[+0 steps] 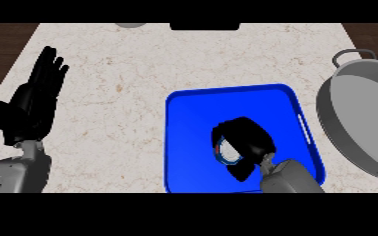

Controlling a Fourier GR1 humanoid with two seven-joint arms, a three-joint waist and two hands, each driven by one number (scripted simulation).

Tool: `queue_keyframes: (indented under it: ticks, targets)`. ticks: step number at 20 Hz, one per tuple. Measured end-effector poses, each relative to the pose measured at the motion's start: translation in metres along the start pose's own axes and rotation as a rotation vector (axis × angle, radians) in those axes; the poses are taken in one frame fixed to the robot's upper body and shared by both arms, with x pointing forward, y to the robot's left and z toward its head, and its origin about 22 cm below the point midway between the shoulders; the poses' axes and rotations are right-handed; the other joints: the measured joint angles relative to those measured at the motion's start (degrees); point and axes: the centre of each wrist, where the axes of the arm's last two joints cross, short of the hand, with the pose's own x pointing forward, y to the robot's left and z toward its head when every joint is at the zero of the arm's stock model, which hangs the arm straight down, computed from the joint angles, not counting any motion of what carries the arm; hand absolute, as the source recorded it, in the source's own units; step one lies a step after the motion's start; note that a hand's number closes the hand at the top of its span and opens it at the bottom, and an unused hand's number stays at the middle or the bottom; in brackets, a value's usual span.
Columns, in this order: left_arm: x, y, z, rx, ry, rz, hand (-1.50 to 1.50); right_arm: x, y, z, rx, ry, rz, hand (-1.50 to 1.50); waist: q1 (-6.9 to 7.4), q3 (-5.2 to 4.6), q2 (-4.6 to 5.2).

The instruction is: Pick the can from the tray and place it in the pot

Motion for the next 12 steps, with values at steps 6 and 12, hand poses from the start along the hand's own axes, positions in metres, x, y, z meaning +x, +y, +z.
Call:
queue_keyframes:
  ticks: [6, 12]
  targets:
    - [-0.002, 0.000, 0.001, 0.014, 0.013, 0.005, 0.00, 0.022, 0.029, 0.042, -0.111, 0.127, -0.071, 1.50, -0.70, -0.04, -0.46]
    - [-0.003, 0.002, 0.001, 0.008, 0.012, 0.005, 0.00, 0.048, 0.042, 0.084, -0.183, 0.214, -0.105, 1.50, -0.55, 0.06, -0.02]
